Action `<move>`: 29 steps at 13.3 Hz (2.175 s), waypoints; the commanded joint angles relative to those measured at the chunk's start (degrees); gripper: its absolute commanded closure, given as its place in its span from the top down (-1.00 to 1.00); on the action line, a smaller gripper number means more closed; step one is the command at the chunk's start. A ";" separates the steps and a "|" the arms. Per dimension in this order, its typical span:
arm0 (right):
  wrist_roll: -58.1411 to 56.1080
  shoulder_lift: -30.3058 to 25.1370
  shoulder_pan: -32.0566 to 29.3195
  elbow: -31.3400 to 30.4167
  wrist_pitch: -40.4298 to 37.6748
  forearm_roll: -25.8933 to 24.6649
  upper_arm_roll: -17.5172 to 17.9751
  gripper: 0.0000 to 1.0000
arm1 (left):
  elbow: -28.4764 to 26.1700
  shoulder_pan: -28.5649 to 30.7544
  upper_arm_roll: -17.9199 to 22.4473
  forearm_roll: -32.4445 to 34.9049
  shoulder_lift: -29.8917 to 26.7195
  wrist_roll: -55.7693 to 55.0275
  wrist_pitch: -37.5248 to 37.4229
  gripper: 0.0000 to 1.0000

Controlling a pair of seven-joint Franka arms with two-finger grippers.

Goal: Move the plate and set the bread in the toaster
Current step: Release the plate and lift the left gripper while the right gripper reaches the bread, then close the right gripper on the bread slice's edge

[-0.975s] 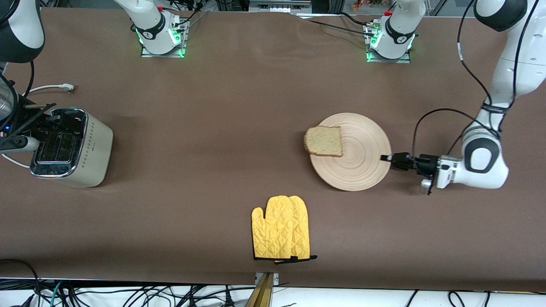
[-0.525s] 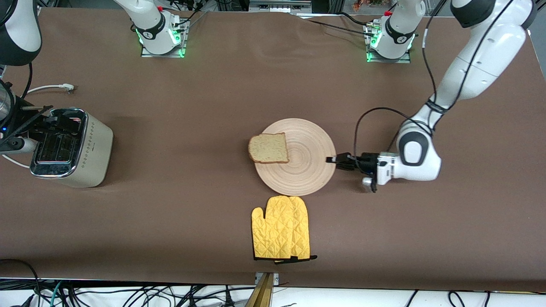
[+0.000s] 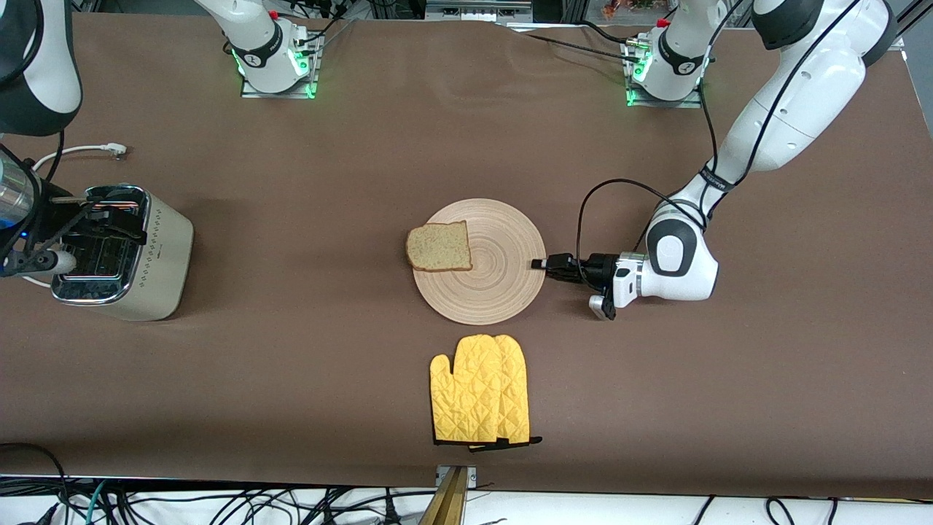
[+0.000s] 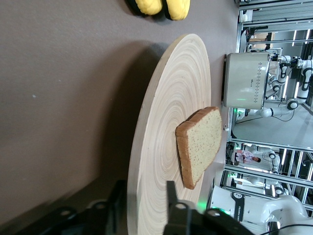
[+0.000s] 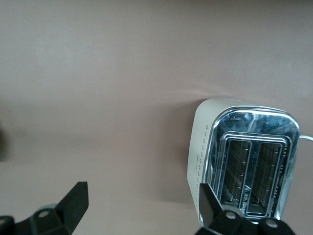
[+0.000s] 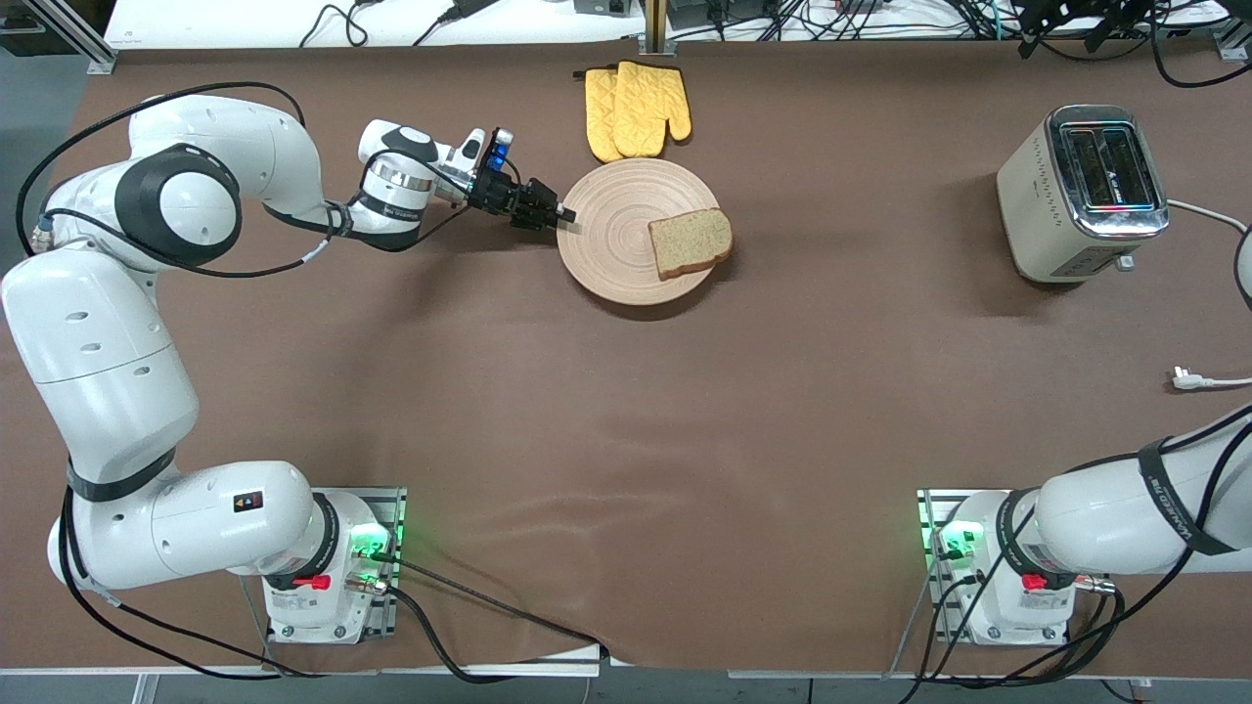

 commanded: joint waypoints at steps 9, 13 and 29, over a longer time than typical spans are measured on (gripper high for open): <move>0.90 11.58 6.16 -1.27 0.30 31.43 0.73 1.00 | 3.12 7.88 2.07 31.92 -14.78 -10.02 -8.76 1.00; 0.55 18.26 10.90 -1.27 2.67 43.22 0.73 1.00 | 10.30 8.42 1.37 50.20 -22.44 -19.85 -21.04 1.00; -5.16 33.30 21.63 -1.27 15.68 59.50 0.82 1.00 | 8.68 -18.04 32.20 57.73 -48.72 -37.82 -30.23 1.00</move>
